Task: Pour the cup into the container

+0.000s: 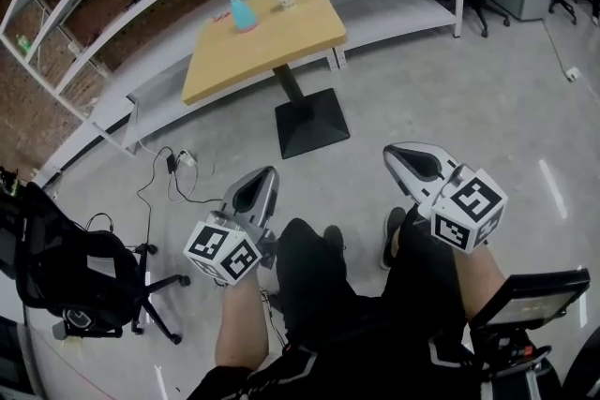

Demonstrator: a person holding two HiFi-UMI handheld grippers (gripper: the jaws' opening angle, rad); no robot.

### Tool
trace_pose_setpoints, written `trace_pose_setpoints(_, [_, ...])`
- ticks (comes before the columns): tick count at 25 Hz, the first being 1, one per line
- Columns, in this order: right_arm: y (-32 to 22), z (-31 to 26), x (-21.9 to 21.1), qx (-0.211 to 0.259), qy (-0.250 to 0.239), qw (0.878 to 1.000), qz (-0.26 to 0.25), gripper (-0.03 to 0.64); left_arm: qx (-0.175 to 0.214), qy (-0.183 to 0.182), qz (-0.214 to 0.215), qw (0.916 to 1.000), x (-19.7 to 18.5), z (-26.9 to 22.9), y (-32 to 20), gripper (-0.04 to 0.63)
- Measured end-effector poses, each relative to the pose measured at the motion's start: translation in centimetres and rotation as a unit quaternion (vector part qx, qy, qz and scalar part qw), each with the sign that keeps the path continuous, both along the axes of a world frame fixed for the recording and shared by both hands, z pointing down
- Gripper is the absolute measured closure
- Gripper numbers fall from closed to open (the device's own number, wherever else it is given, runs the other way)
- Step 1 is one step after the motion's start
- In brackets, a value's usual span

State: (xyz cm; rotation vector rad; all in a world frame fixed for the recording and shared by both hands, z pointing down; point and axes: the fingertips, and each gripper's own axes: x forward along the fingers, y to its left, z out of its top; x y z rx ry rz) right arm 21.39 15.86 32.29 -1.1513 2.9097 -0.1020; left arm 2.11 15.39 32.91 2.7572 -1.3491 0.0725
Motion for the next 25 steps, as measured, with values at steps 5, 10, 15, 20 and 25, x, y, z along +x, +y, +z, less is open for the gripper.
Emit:
trace_pose_setpoints(5, [-4.4, -0.6, -1.2, 0.007, 0.0, 1.0, -0.004, 0.617, -0.007, 0.017, -0.008, 0.9998, -1.3, 1.1, -4.0, 0.603])
trace_pose_setpoints(10, [-9.0, -1.5, -3.2, 0.016, 0.006, 1.0, -0.015, 0.617, -0.004, 0.03, -0.011, 0.9995, -2.3, 0.9, -8.1, 0.603])
trace_pose_setpoints(15, [-13.3, -3.1, -4.0, 0.028, 0.01, 0.999, -0.011, 0.617, 0.002, 0.043, -0.013, 0.999, -3.6, 0.1, -11.8, 0.603])
trace_pose_setpoints(20, [-19.0, -3.0, -5.4, 0.026, 0.0, 1.0, 0.0, 0.617, -0.001, 0.038, -0.018, 0.9991, -5.6, 0.5, -15.8, 0.603])
trace_pose_setpoints(25, [-24.0, -3.2, -8.2, 0.03, 0.002, 0.999, -0.012, 0.617, 0.002, 0.034, -0.02, 0.9992, -7.6, 0.1, -20.5, 0.604])
